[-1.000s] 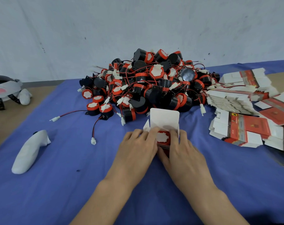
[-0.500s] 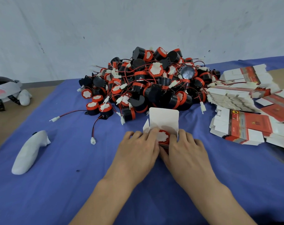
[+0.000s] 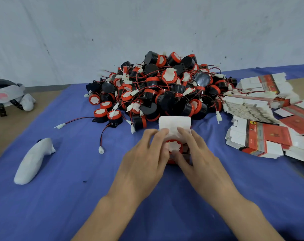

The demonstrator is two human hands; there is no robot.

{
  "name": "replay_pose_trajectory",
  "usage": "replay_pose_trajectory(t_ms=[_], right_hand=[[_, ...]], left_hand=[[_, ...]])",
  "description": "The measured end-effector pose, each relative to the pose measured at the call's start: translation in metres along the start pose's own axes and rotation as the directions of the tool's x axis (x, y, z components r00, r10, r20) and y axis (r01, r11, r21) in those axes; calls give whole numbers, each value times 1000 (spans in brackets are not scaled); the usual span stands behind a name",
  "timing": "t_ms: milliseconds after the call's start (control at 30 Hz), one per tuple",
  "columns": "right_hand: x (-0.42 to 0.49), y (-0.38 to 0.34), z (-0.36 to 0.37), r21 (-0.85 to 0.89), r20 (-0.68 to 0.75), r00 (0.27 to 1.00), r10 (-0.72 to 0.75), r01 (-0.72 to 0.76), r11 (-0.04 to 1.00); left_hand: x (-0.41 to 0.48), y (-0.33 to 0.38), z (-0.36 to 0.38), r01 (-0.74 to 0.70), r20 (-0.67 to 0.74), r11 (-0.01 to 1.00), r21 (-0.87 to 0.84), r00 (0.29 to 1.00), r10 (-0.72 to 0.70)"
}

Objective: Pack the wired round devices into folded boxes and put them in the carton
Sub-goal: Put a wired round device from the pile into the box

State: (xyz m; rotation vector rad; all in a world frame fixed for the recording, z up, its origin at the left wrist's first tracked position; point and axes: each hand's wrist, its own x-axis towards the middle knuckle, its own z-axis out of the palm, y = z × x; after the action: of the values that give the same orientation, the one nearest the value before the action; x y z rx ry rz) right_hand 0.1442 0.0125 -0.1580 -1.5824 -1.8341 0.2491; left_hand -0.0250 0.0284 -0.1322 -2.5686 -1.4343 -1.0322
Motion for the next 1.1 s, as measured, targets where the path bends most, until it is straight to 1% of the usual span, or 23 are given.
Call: replay_pose_trajectory(t_ms=[67,133,167,233,300,367,433,667,867,933,1100], right_hand=[[2,0,-3,165,-94,995,25,-10,986],[4,3,-6,340,-160,980,116,-56,939],[5,7,-7,395,-182,969,165,-81,915],[8,14,-8,462,-164,956,243,-144,875],[10,20,-6,489,-84,954,288,-212,846],[11,22,-3,490,-11,955,295,-252,834],[12,22,-1,482,12,956,292,-261,836],[12,21,-2,449,2,963,270,-242,860],[11,18,-6,369,0,973,230,-214,905],[11,18,-5,329,-4,978,211,-198,923],[12,18,0,129,1,992,129,-128,983]], left_hand=[[-2,-2,-2,56,-49,994,-97,997,-61],[-2,-7,-1,158,-55,967,-200,984,-172],[-2,-11,1,213,-43,945,-247,972,-230],[-1,-19,5,292,3,903,-316,952,-307],[1,-26,9,333,74,872,-359,941,-329],[1,-28,11,352,144,848,-396,936,-321],[1,-30,13,349,179,836,-424,937,-300],[1,-31,17,328,196,837,-438,943,-268],[2,-30,22,319,243,840,-439,942,-230],[3,-30,25,307,248,856,-417,944,-218],[6,-30,26,278,238,862,-424,952,-190]])
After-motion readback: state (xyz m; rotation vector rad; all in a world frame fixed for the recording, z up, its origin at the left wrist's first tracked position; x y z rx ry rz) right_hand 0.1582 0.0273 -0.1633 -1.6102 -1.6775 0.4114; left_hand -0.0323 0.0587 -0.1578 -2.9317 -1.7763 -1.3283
